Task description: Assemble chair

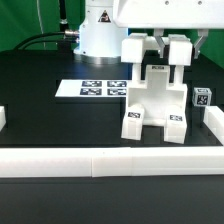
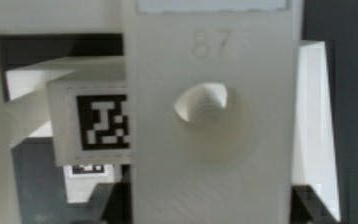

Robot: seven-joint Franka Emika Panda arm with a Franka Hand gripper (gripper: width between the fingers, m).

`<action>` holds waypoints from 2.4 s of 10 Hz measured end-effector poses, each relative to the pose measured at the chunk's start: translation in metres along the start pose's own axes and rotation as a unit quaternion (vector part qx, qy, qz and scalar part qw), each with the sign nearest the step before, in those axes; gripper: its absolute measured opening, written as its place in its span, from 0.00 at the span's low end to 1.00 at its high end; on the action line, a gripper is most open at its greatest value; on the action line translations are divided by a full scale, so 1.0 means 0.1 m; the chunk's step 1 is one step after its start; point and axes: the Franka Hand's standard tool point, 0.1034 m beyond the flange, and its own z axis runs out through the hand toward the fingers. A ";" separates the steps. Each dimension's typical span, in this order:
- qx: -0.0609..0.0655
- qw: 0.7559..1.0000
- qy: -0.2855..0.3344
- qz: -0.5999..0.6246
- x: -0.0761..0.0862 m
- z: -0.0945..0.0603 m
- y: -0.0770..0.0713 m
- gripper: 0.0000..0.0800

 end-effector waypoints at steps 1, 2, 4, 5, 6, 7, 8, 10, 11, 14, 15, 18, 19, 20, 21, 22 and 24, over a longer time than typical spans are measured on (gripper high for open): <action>0.000 1.000 0.000 0.001 0.00 0.00 0.01 0.36; 0.000 1.000 0.000 0.001 0.00 0.00 0.01 0.36; 0.002 1.000 0.005 0.006 0.00 0.00 -0.05 0.36; 0.003 1.000 0.009 0.004 -0.01 0.00 -0.09 0.36; 0.003 1.000 0.010 0.004 -0.01 0.00 -0.10 0.36; 0.003 1.000 0.010 0.004 0.00 0.00 -0.10 0.36; 0.003 1.000 0.011 0.005 0.01 0.00 -0.08 0.36; 0.003 1.000 0.012 0.006 0.03 -0.01 -0.04 0.36; 0.003 1.000 0.012 0.000 0.02 0.00 -0.03 0.36; 0.003 1.000 0.014 0.000 0.01 -0.01 -0.03 0.36; 0.003 1.000 0.014 0.000 0.02 -0.01 -0.03 0.36; 0.003 1.000 0.014 0.000 0.01 -0.01 -0.03 0.36; 0.005 1.000 0.013 -0.002 0.01 -0.01 -0.02 0.36; 0.011 1.000 0.011 -0.001 0.02 -0.01 0.00 0.36; 0.011 1.000 0.010 -0.002 0.00 0.00 -0.01 0.36; 0.011 1.000 0.010 -0.002 0.00 0.00 -0.02 0.36; 0.012 1.000 0.013 -0.002 0.00 0.00 -0.02 0.36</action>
Offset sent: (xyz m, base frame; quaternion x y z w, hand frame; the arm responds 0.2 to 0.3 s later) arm -0.0119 0.0142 -0.0063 0.0005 0.0050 0.0367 0.9993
